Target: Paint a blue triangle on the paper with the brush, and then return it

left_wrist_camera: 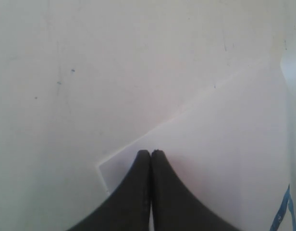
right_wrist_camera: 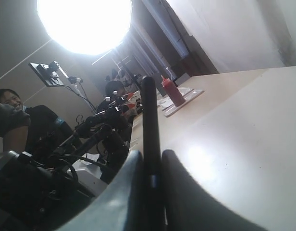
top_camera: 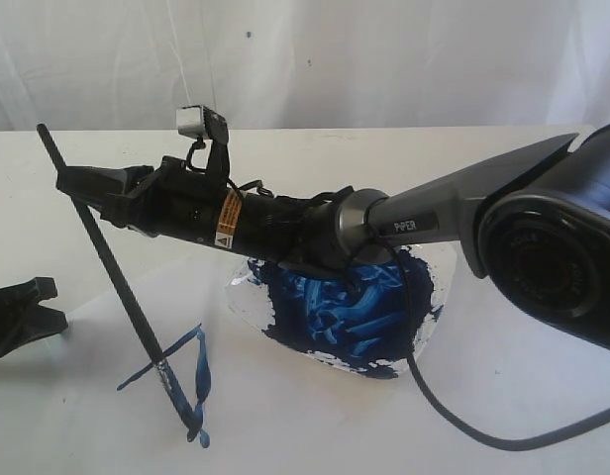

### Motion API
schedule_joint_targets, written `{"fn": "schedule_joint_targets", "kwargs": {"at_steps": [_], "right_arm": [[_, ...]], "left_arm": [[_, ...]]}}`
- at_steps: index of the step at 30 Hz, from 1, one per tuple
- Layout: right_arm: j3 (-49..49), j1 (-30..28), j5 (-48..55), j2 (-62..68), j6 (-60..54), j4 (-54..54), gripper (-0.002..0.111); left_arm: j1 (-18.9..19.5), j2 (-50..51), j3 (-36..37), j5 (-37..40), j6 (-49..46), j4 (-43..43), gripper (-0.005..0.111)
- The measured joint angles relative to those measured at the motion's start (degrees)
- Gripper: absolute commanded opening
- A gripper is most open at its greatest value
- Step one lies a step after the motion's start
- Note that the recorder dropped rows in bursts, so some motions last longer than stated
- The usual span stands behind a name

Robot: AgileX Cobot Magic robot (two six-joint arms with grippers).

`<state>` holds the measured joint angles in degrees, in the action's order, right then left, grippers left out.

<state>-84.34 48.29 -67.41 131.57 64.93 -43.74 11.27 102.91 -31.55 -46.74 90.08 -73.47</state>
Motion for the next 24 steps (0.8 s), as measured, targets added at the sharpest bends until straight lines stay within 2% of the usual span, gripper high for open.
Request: {"fn": "schedule_joint_targets", "kwargs": {"at_steps": [14, 24], "right_arm": [[0.0, 0.0, -0.14, 0.0, 4.05, -2.64, 0.0], [0.0, 0.0, 3.32, 0.0, 4.49, -5.11, 0.0]], "left_arm": [[0.0, 0.0, 0.0, 0.0, 0.0, 0.0, 0.0], [0.0, 0.0, 0.0, 0.0, 0.0, 0.0, 0.0]]}}
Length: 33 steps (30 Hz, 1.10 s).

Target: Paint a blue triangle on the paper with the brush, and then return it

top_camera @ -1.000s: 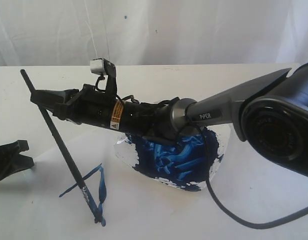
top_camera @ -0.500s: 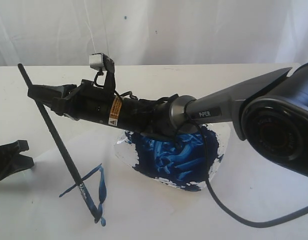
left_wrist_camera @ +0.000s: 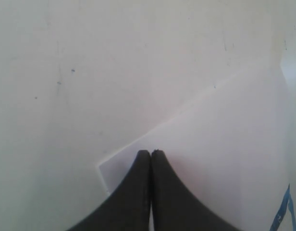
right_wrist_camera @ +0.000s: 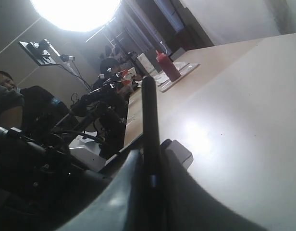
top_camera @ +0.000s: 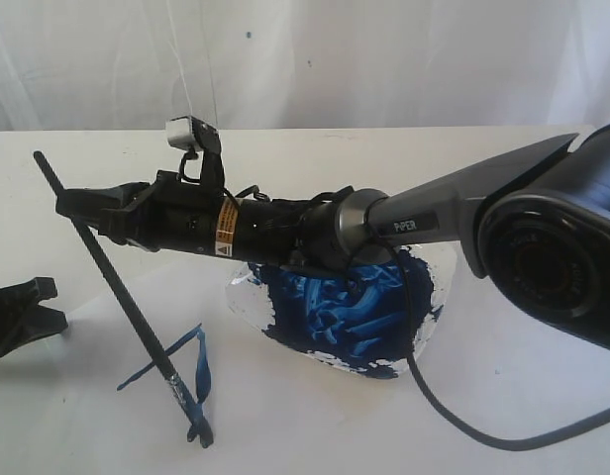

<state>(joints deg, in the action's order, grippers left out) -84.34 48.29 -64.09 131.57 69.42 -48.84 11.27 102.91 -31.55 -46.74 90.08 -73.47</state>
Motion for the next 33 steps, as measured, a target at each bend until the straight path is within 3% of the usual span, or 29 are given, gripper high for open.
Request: {"fn": "schedule_joint_targets", "kwargs": {"at_steps": [33], "right_arm": [[-3.04, 1.39, 0.59, 3.61, -3.45, 5.4, 0.0]], "left_arm": [[0.0, 0.0, 0.0, 0.0, 0.0, 0.0, 0.0]]}}
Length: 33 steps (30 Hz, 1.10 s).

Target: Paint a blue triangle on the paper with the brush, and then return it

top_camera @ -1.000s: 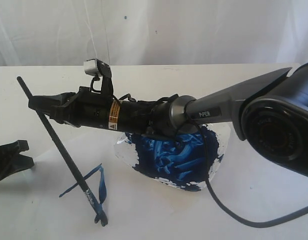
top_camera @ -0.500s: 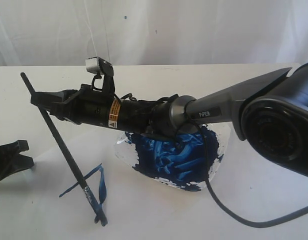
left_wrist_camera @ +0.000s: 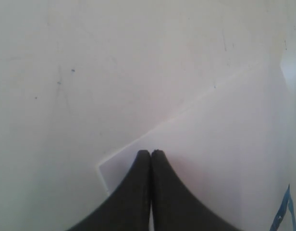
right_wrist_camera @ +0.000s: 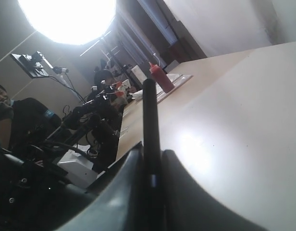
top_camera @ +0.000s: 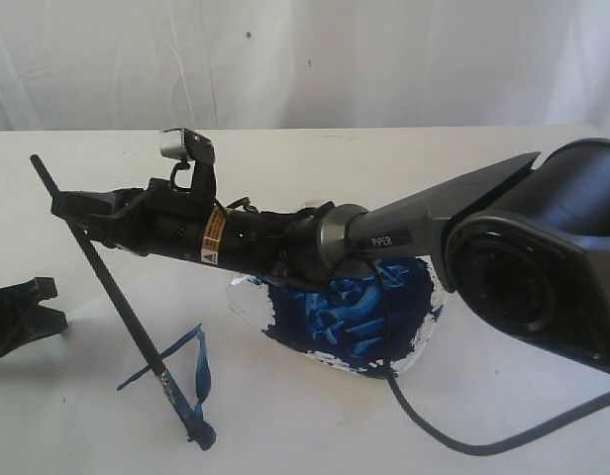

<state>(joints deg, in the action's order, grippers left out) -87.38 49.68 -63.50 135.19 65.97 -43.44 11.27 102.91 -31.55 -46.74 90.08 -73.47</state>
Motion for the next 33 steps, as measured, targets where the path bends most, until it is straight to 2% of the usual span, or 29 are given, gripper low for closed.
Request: {"fn": "schedule_joint_targets", "kwargs": {"at_steps": [20, 33], "right_arm": [[-8.41, 1.89, -0.03, 4.44, -0.62, 4.09, 0.0], [-8.95, 1.89, -0.03, 4.44, -0.62, 5.96, 0.0]], "left_arm": [[0.0, 0.0, 0.0, 0.0, 0.0, 0.0, 0.0], [0.0, 0.0, 0.0, 0.03, 0.0, 0.0, 0.0]]}}
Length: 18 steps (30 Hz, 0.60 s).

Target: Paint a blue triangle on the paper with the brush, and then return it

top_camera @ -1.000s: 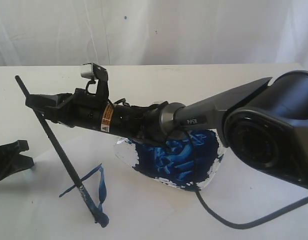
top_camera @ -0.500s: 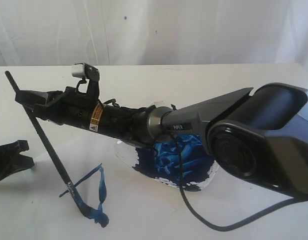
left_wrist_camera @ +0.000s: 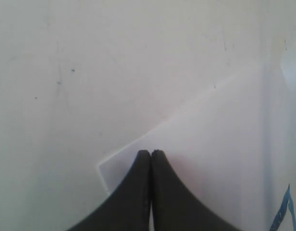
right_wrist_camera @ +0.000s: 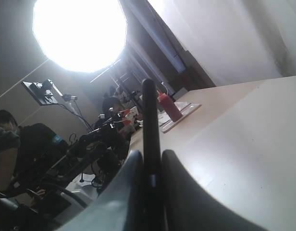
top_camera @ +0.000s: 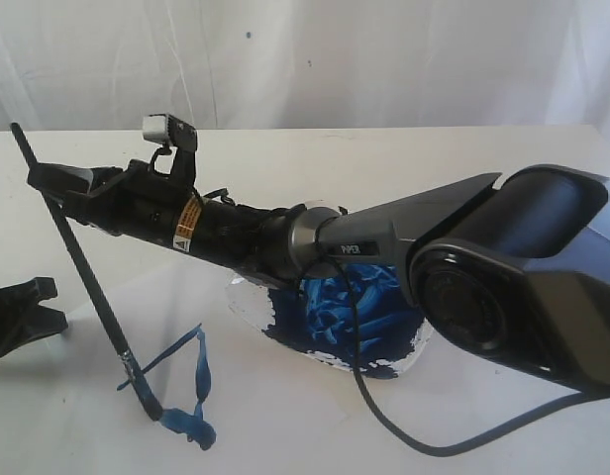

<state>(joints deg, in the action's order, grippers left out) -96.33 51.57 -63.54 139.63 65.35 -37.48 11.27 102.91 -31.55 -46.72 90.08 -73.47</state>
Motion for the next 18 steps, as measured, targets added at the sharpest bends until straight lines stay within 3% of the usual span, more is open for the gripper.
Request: {"fn": "schedule_joint_targets", "kwargs": {"at_steps": [18], "right_arm": [[-2.46, 0.3, 1.77, 0.13, -0.36, 1.51, 0.0]], "left_arm": [[0.0, 0.0, 0.0, 0.0, 0.0, 0.0, 0.0]]}}
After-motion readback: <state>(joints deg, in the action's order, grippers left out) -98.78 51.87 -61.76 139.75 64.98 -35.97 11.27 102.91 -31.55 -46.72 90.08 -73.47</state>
